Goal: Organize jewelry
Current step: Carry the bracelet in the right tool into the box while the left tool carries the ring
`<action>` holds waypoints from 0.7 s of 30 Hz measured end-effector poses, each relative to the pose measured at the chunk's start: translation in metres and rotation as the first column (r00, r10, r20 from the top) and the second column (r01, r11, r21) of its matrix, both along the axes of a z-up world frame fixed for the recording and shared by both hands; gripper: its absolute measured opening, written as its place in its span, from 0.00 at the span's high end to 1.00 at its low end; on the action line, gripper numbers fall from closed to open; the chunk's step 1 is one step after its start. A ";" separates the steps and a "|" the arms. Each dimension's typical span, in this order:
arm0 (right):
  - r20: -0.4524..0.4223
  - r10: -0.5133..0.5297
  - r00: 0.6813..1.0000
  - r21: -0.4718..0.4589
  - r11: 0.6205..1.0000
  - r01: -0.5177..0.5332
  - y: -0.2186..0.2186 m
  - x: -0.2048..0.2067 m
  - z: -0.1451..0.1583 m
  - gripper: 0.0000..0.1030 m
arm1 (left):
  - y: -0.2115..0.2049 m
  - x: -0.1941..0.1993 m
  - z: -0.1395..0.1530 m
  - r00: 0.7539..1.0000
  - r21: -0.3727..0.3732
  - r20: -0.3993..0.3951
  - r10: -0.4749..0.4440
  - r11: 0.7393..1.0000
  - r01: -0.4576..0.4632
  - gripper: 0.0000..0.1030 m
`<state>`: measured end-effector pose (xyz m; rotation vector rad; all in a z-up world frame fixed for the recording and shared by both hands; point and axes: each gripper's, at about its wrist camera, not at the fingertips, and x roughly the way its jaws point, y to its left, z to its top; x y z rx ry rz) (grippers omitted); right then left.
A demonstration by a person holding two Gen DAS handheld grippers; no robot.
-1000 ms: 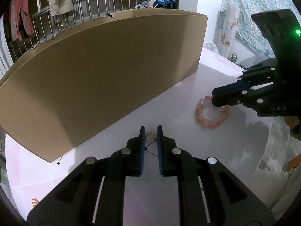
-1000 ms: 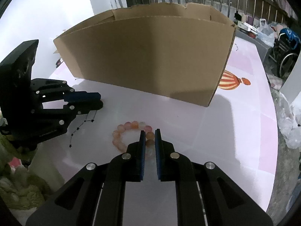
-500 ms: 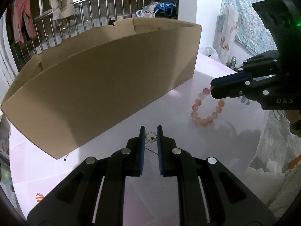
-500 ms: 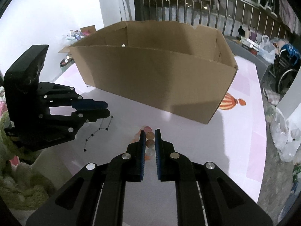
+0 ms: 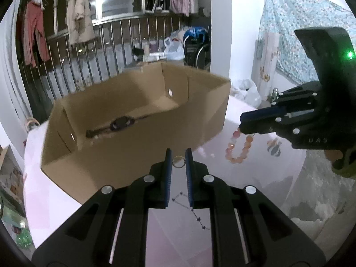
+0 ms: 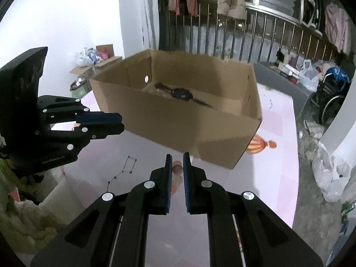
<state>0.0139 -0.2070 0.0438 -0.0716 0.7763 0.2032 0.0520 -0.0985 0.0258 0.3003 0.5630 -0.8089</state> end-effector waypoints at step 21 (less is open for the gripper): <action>0.115 0.077 0.990 0.039 0.996 -0.082 -0.004 0.112 0.057 0.90 | -0.023 0.080 0.043 0.999 0.020 0.009 -0.047 0.999 0.047 0.89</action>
